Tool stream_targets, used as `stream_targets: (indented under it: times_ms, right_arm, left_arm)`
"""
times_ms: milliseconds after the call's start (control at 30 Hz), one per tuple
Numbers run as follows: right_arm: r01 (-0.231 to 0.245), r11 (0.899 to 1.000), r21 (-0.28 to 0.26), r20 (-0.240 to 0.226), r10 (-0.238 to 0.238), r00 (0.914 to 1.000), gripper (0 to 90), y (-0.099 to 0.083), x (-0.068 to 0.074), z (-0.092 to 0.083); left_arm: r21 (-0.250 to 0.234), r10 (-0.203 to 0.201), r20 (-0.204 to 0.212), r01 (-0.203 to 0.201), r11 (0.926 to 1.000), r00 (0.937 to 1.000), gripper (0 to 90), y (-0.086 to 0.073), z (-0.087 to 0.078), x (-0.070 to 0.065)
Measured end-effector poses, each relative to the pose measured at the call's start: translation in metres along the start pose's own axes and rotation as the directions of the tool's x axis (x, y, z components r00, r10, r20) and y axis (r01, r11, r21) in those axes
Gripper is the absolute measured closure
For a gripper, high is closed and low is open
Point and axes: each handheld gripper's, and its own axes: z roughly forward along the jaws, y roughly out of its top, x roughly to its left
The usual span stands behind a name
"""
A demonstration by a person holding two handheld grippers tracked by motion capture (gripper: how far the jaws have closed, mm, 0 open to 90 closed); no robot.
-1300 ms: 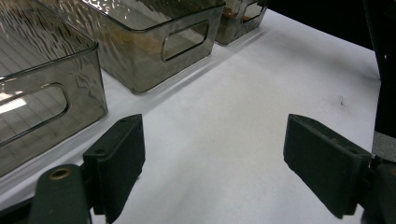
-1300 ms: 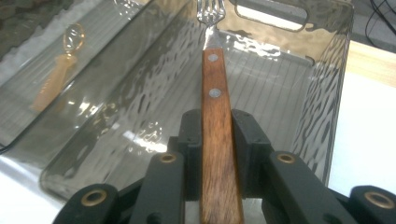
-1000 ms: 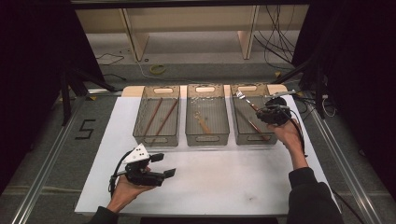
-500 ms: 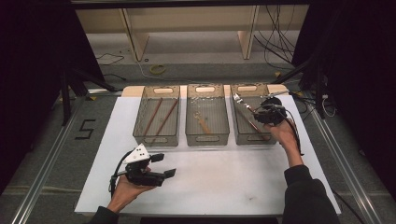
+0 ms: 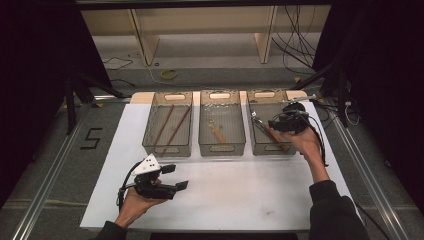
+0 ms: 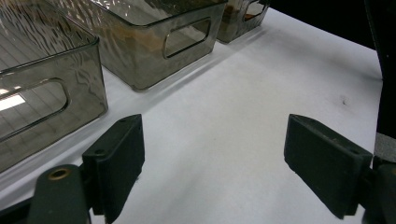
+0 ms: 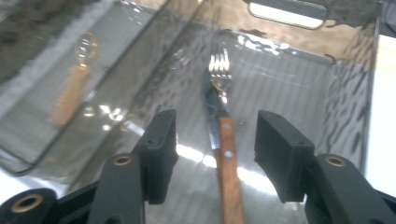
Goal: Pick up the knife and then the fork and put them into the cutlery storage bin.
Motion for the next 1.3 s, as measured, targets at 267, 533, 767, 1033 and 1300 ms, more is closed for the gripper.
stream_targets:
  times_ms: [267, 533, 767, 1033, 1300]
  right_arm:
    - [-0.025, 0.997, -0.07, -0.077, 0.019, 0.9969, 39.5, -0.009, 0.013, -0.013]
    - [-0.023, 0.993, -0.116, -0.124, 0.009, 0.9922, 34.6, -0.02, 0.033, -0.026]
    - [-0.01, 0.991, -0.131, -0.151, -0.01, 0.9885, 31.9, -0.034, 0.048, -0.029]
    - [0.005, 0.988, -0.157, -0.206, -0.038, 0.9778, 29.9, -0.048, 0.063, -0.034]
    - [0.012, 0.984, -0.18, -0.259, -0.059, 0.964, 28.1, -0.06, 0.077, -0.039]
  left_arm:
    - [0.001, -0.002, -0.001, 0.002, 1.0, 1.0, 19.6, 0.0, 0.0, 0.0]
    - [0.001, -0.004, -0.001, 0.004, 1.0, 1.0, 19.5, 0.0, 0.001, 0.0]
    - [0.0, -0.009, -0.001, 0.009, 1.0, 1.0, 19.5, 0.0, 0.001, 0.0]
    - [0.0, -0.012, 0.003, 0.012, 0.9999, 0.9999, 19.4, 0.001, 0.003, 0.0]
    - [0.003, -0.011, 0.002, 0.011, 0.9999, 0.9999, 19.4, 0.0, 0.002, 0.0]
